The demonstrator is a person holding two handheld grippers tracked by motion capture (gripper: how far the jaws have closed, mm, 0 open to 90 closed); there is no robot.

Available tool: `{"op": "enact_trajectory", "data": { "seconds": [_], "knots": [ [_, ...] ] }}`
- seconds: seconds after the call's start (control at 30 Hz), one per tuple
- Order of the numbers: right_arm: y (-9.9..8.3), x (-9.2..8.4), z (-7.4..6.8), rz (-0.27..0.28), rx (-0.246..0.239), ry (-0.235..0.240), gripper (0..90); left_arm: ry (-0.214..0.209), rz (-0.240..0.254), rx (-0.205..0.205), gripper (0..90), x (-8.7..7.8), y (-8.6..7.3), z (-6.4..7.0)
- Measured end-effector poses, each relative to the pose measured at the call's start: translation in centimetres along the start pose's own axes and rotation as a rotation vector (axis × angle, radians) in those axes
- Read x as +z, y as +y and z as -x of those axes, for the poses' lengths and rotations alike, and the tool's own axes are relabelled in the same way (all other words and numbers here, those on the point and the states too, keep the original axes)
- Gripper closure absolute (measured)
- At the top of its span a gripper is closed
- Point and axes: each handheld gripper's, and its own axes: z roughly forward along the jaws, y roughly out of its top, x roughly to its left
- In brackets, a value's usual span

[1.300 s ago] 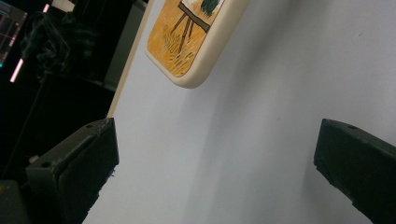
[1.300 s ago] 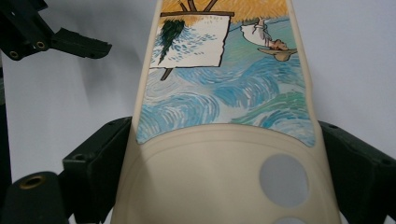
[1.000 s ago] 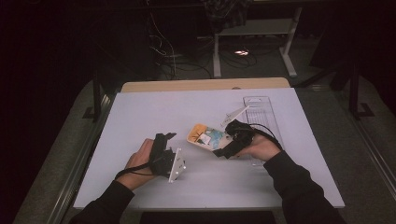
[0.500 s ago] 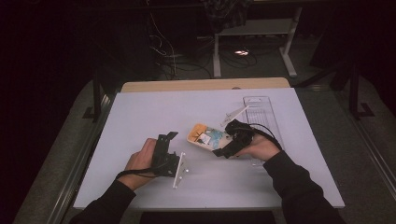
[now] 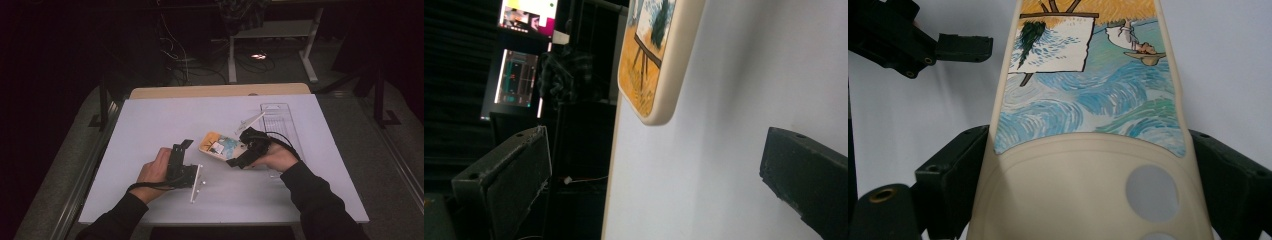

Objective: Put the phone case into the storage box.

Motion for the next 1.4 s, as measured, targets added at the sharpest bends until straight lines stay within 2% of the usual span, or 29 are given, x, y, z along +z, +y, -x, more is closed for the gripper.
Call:
{"op": "enact_trajectory", "data": {
  "seconds": [0.17,0.3,0.33,0.57,0.67,0.83,1.2,1.4],
  "knots": [
    [0.6,0.1,0.1,0.004,0.012,-0.001,10.0,0.008,0.006,0.010,0.0,0.5,0.1,0.0],
    [1.1,0.4,0.1,0.009,0.007,0.003,10.0,0.040,0.011,0.032,0.0,0.8,0.4,-0.4],
    [1.3,0.5,0.1,0.012,0.013,0.006,10.0,0.035,0.011,0.036,0.0,0.9,0.4,-0.5],
    [2.6,0.8,0.0,0.022,-0.009,0.009,10.0,0.066,0.016,0.055,0.0,1.6,0.7,-0.7],
    [2.8,1.0,-0.2,0.039,0.002,0.027,10.0,0.072,0.001,0.087,0.3,1.4,0.8,-0.6],
    [2.8,1.3,-0.7,0.028,-0.002,0.031,10.0,0.092,0.007,0.115,6.6,1.2,0.9,-0.4],
    [2.7,1.5,-0.8,0.026,-0.042,0.035,10.0,0.129,0.021,0.143,23.2,1.2,0.8,-0.1],
    [2.7,1.6,-0.9,0.024,-0.042,0.035,10.0,0.140,0.031,0.155,31.7,1.0,0.9,0.0]
  ]
}}
